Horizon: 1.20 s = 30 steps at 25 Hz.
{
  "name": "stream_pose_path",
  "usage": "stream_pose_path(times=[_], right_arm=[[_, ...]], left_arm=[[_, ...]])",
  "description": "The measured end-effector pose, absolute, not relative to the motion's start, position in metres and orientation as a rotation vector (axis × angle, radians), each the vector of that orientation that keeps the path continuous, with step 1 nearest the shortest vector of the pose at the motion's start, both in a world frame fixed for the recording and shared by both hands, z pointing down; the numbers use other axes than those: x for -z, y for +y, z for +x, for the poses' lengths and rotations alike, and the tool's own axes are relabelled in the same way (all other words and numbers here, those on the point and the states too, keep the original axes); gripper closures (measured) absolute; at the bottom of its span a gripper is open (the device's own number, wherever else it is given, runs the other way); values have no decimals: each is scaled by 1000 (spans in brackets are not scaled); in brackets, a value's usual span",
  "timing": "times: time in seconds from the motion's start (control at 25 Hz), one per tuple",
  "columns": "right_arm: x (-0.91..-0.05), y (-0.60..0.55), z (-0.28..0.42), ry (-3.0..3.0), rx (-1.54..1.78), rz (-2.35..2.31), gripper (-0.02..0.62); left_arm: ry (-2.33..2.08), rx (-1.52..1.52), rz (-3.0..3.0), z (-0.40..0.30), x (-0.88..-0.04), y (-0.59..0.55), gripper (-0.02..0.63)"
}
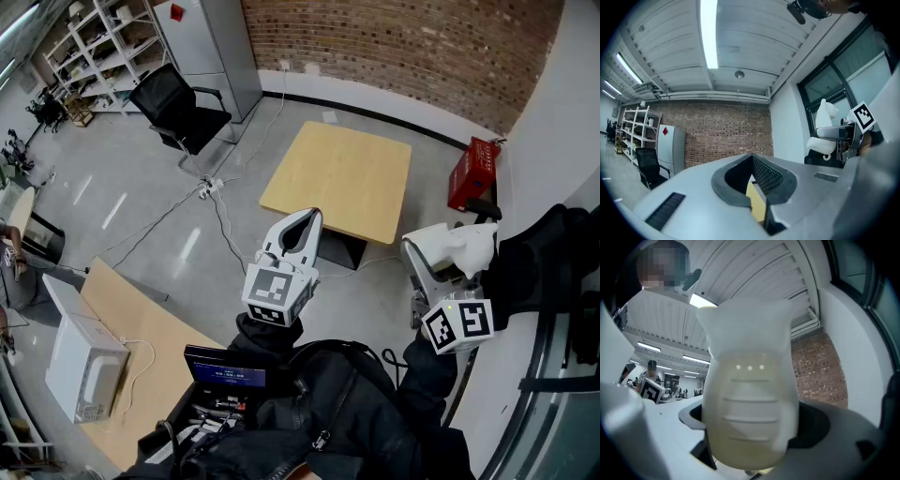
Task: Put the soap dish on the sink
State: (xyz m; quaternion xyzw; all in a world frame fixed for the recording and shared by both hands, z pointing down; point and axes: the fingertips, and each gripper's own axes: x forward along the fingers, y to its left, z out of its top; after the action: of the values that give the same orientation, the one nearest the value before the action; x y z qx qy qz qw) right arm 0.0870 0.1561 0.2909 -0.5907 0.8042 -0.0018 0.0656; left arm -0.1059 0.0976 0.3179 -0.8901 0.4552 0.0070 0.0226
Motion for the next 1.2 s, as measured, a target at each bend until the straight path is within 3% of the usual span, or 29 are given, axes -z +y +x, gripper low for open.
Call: stream_pose_path(times=[1.2], right_arm=[[-322,154,117,2574,34,-1709,91]], left_arm=[[1504,57,-2770,-50,-353,104,603]])
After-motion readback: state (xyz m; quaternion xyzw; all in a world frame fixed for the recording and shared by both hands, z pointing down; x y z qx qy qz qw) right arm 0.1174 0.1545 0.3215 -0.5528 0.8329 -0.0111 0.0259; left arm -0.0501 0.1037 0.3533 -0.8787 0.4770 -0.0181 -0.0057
